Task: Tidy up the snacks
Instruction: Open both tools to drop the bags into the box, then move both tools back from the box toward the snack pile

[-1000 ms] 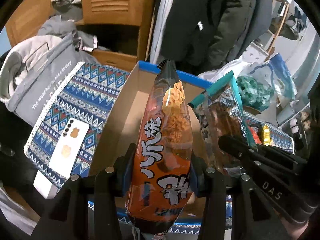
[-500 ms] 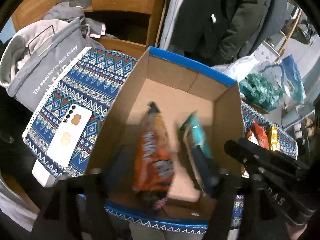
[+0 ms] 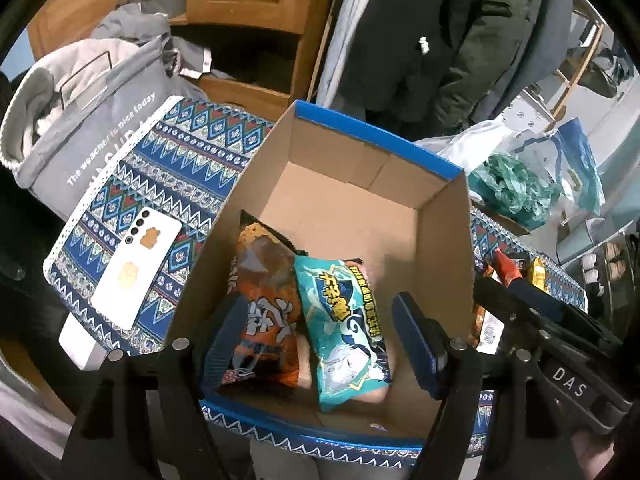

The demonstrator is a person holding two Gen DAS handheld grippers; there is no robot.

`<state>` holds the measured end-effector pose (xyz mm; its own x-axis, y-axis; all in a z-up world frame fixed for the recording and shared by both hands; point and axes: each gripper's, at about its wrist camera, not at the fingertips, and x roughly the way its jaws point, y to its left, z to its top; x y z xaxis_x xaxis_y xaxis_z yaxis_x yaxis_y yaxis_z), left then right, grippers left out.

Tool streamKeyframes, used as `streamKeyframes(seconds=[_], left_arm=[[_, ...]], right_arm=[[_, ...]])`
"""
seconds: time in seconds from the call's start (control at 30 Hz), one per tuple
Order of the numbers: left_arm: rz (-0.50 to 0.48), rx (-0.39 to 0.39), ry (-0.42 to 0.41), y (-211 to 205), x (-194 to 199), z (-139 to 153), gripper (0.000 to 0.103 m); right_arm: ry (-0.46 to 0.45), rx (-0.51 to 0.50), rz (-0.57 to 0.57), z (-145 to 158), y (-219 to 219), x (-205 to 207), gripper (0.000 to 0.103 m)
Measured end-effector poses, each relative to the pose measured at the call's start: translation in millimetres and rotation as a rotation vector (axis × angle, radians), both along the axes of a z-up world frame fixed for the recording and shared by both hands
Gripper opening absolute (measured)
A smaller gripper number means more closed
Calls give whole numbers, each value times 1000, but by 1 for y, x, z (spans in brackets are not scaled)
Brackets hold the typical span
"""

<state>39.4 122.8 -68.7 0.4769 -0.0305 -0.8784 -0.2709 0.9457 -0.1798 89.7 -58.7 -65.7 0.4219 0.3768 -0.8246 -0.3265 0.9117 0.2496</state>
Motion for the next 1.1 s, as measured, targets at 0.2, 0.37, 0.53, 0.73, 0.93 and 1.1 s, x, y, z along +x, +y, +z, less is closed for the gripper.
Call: streamKeyframes(seconds=[0.2,0.37,0.53,0.73,0.93,1.1], left_arm=[[-26,11,-15,-12,-2,6,76],[-64,29,-27,-29,-3,11,76],[-106,37,-26,-47,-2,12,77],[-151,52,-19,-70,-1,10,77],[-195,56,-7,-94,0,7,77],[-241,53,-6,-118,1,6,77]], right_arm=[[-19,-17,-28,1,-14,-5,69],[-25,-19,-59,2,-32,-7,70],[-27,-29,-96,2,-50,-11,70],[-22,-38,-126,-1,-75,-17,71],[-29,-61,-171,-4,-102,-24,71],[0,-61,-229,-14,-134,-26,71]])
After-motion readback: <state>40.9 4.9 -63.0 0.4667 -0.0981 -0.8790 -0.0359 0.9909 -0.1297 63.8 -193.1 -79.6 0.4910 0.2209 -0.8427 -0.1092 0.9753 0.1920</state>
